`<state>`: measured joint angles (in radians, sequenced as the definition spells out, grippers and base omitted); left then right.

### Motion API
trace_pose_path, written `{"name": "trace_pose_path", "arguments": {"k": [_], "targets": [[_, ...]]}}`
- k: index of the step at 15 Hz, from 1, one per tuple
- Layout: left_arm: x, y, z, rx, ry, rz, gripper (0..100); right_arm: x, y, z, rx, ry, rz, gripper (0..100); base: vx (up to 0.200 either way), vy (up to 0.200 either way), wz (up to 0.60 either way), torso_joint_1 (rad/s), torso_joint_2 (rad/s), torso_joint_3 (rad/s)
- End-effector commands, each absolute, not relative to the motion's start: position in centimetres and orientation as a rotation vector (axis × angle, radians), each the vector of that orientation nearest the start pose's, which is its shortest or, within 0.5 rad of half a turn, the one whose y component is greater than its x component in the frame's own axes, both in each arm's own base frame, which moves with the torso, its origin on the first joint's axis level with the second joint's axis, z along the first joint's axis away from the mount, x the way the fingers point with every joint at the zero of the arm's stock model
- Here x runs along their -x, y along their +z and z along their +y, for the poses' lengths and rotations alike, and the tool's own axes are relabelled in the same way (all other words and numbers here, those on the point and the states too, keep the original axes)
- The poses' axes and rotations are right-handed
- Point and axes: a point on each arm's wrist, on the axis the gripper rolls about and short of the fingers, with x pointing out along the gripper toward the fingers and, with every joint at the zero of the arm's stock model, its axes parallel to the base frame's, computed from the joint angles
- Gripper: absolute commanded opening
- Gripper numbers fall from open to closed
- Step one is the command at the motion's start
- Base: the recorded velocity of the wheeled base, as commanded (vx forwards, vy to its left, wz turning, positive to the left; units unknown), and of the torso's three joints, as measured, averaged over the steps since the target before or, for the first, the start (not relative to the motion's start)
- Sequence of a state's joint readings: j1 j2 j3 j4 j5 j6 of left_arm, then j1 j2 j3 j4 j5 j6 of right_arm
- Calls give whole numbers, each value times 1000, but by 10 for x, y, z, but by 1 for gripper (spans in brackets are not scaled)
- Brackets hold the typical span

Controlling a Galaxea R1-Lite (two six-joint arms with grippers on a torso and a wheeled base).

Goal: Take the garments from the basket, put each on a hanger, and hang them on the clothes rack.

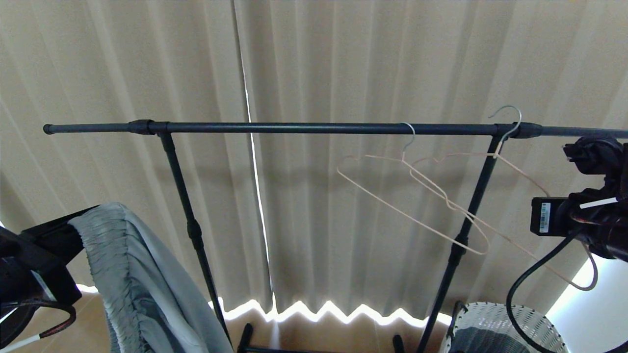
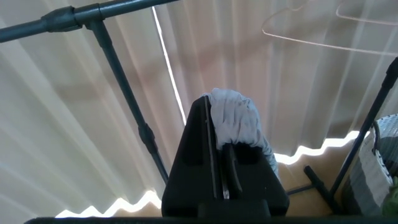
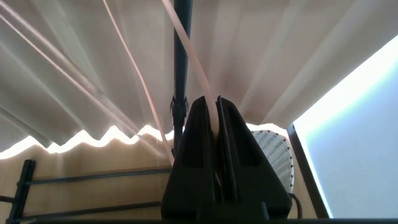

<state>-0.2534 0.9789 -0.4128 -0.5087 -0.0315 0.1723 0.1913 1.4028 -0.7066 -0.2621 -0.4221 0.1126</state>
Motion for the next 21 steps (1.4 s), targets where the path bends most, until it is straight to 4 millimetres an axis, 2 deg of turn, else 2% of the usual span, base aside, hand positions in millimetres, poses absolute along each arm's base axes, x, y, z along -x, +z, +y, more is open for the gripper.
{"name": "trace_pose_path", "arguments": {"k": [1,8,11,13,15,17,19,21], "targets": [[-119,213,-31,-188,-287,32,0,-212,203,32,17,-248,382,0,0,0,0,0,0,0],[-118,213,-31,-197,-285,30,0,-205,200,31,34,-243,386,0,-200,0,0,4,5,1],[-116,201,-30,-210,-288,68,0,-203,196,30,33,-243,393,0,-200,0,0,-9,1,1],[-115,199,-30,-209,-288,70,0,-203,194,31,34,-242,399,0,-200,0,0,2,0,0],[-115,202,-30,-238,-290,58,0,-199,194,29,26,-247,395,0,0,0,0,0,0,0],[-117,202,-31,-315,-294,49,0,-183,194,25,4,-242,379,0,0,0,0,0,0,0],[-127,212,-33,-317,-296,38,0,-176,195,25,-20,-236,355,0,0,0,0,0,0,0],[-150,230,-39,-310,-290,35,0,-177,200,30,-72,-182,309,0,0,0,0,0,0,0]]}}
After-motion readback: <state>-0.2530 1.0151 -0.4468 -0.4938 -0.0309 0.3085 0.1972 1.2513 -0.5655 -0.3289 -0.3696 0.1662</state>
